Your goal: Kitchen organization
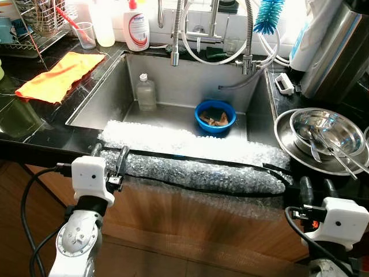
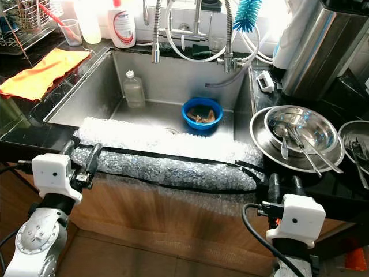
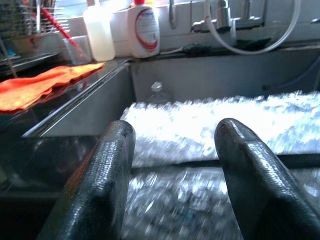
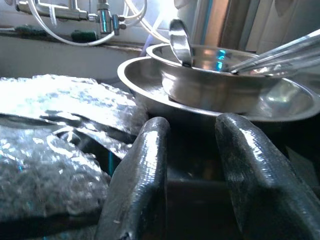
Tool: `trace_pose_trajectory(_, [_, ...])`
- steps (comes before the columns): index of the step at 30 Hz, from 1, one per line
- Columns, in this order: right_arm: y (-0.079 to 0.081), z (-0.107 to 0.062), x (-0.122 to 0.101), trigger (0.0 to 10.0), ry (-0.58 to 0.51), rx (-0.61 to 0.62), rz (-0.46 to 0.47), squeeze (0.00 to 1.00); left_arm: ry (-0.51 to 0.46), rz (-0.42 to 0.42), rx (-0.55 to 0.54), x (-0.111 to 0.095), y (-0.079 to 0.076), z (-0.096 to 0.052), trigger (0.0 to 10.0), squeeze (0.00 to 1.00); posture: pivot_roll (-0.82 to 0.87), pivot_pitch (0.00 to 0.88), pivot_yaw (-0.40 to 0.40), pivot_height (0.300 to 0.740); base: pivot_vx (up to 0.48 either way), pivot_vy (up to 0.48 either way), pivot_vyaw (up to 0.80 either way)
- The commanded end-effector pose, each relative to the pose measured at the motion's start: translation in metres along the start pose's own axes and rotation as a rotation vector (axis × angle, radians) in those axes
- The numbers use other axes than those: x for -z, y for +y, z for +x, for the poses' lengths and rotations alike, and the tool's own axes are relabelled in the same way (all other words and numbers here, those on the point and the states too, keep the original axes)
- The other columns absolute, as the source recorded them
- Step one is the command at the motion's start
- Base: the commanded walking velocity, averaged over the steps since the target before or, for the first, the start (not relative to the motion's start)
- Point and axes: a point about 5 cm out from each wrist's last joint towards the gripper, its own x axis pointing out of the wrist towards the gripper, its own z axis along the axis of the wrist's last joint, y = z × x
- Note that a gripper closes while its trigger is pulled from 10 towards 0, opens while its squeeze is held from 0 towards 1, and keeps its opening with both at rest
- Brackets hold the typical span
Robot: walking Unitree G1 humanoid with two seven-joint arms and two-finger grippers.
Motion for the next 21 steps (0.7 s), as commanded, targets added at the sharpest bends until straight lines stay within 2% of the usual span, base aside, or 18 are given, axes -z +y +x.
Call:
trace_pose_trajectory(1, [0.000,0.003,0.001,10.0,0.000,0.010,0.008,0.00,0.017,-0.008,0.020,0.003,-0.003,0.002,10.0,0.00,0.00,0.100,0.001,0.740,0.000,0.000,0.00])
trace_pose_trajectory(9, [0.003,0.005,0.000,10.0,0.018,0.011,0.002,0.00,0.015,-0.018,0.024,0.006,-0.004,0.011,10.0,0.00,0.00,0.113,-0.009,0.740,0.000,0.000,0.00])
trace_pose_trajectory(13, [0.001,0.004,0.002,10.0,0.029,0.008,-0.007,0.00,0.003,-0.025,0.014,0.004,-0.006,0.011,10.0,0.00,0.01,0.096,-0.015,0.740,0.000,0.000,-0.70])
trace_pose_trajectory(16, [0.003,0.008,0.003,10.0,0.025,-0.014,-0.004,0.00,-0.012,-0.030,0.011,0.000,-0.005,0.014,10.0,0.00,0.01,0.098,-0.024,0.740,0.000,0.000,-0.77])
trace_pose_trajectory(21, [0.003,0.013,0.002,10.0,0.020,-0.036,-0.011,0.00,-0.012,0.055,0.060,-0.002,0.003,0.008,10.0,0.00,0.02,0.091,-0.036,0.740,0.000,0.000,-0.77])
